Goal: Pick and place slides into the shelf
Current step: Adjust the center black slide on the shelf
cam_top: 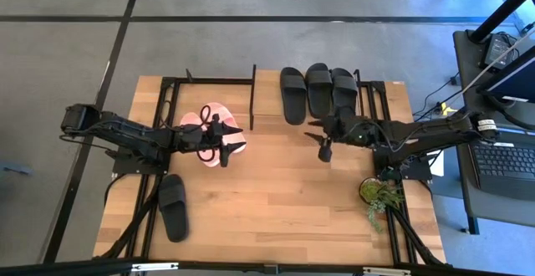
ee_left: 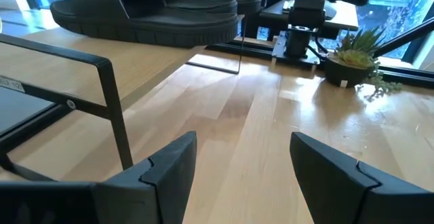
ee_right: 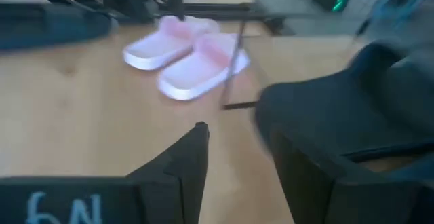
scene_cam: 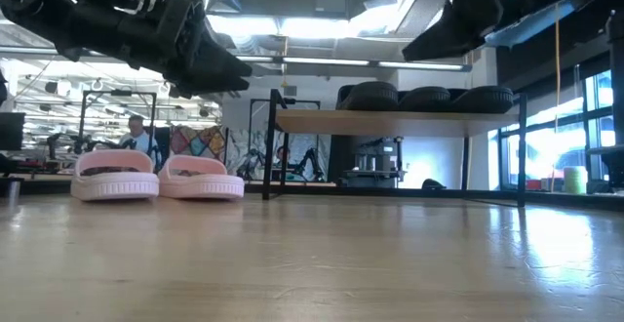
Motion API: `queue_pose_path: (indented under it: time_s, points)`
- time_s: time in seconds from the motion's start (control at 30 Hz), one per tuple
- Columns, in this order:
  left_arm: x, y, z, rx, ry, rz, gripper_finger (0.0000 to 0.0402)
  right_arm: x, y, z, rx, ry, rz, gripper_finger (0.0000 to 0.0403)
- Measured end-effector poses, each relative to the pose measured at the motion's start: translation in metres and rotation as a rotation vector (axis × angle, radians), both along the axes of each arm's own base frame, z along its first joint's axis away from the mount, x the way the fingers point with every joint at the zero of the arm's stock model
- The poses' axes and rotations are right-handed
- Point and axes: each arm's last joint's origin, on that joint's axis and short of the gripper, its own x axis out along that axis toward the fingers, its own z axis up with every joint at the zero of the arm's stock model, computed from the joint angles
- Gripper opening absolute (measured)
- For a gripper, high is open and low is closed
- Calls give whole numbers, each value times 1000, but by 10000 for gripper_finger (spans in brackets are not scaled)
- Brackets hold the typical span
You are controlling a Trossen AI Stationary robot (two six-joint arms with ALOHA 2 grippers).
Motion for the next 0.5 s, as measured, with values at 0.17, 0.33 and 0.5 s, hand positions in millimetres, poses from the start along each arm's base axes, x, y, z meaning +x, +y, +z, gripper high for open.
queue_pose_path:
  time_s: [0.17, 0.33, 0.5]
  points:
    - [0, 0, -1, 0, 7, 0, 228, -11, -4, 7, -161, 177, -66, 161]
    - [0, 0, -1, 1, 8, 1, 228, -15, -6, 18, -210, 320, -125, 161]
    - [0, 0, -1, 3, 15, 0, 228, -11, -10, 26, -238, 399, -122, 161]
